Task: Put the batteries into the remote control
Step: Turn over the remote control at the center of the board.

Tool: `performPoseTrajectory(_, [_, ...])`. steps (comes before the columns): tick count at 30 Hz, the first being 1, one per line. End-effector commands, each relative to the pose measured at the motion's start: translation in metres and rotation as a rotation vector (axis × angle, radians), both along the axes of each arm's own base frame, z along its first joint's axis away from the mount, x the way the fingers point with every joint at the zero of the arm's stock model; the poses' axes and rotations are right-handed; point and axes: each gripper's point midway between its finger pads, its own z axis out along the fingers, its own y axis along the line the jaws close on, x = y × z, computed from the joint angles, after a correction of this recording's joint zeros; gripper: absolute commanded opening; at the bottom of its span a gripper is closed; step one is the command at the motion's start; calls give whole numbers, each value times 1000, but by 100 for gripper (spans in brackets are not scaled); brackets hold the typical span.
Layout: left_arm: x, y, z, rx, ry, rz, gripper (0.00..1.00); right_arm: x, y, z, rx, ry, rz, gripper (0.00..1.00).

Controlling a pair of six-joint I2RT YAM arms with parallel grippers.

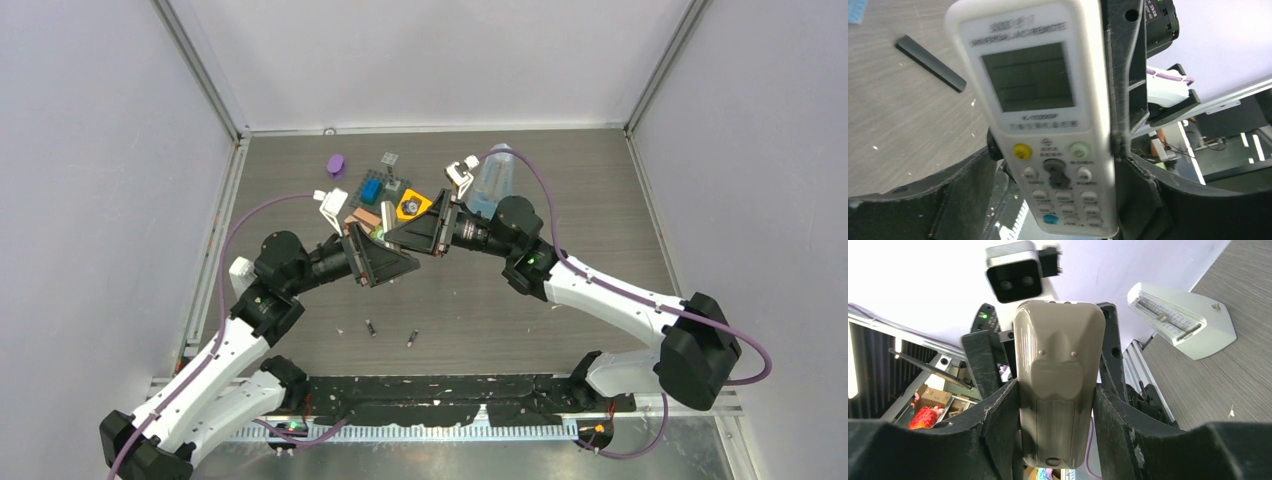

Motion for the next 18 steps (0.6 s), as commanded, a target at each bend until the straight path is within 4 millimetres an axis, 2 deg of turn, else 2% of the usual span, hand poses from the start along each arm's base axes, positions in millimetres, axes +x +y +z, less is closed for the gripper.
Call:
performPoseTrajectory(1, [-9, -1, 17, -103, 0, -47, 77, -16, -9, 41, 149, -60, 44, 28])
performPoseTrajectory(4, [-9, 1, 15, -113, 9, -35, 67, -16, -9, 40, 157, -53, 47, 28])
performPoseTrajectory(6, [-7, 3, 13, -113, 13, -17, 55, -15, -8, 37, 153, -47, 47, 28])
performPoseTrajectory(8, [-4, 4, 9, -108, 23, -4, 39, -15, -8, 34, 148, -44, 45, 31])
performPoseTrajectory(12, [1, 5, -3, -74, 51, 17, 0, -9, -10, 28, 124, -59, -3, 50])
performPoseTrajectory(13, [3, 6, -8, -49, 63, 32, 0, -6, -10, 20, 95, -45, -19, 54])
performPoseTrajectory(14, [7, 9, -14, -13, 54, 58, 0, -3, -13, 21, 86, -67, -56, 63])
performPoseTrajectory(15, [12, 13, -24, 39, 66, 95, 0, 1, -13, 11, 45, -49, -75, 68])
performPoseTrajectory(16, [18, 19, -34, 100, 76, 146, 0, 5, -17, 12, 28, -77, -113, 77])
performPoseTrajectory(17, [23, 26, -46, 168, 95, 198, 0, 8, -18, 0, -26, -53, -132, 80])
performPoseTrajectory(18, [29, 36, -58, 242, 105, 259, 0, 13, -22, 1, -47, -83, -176, 87])
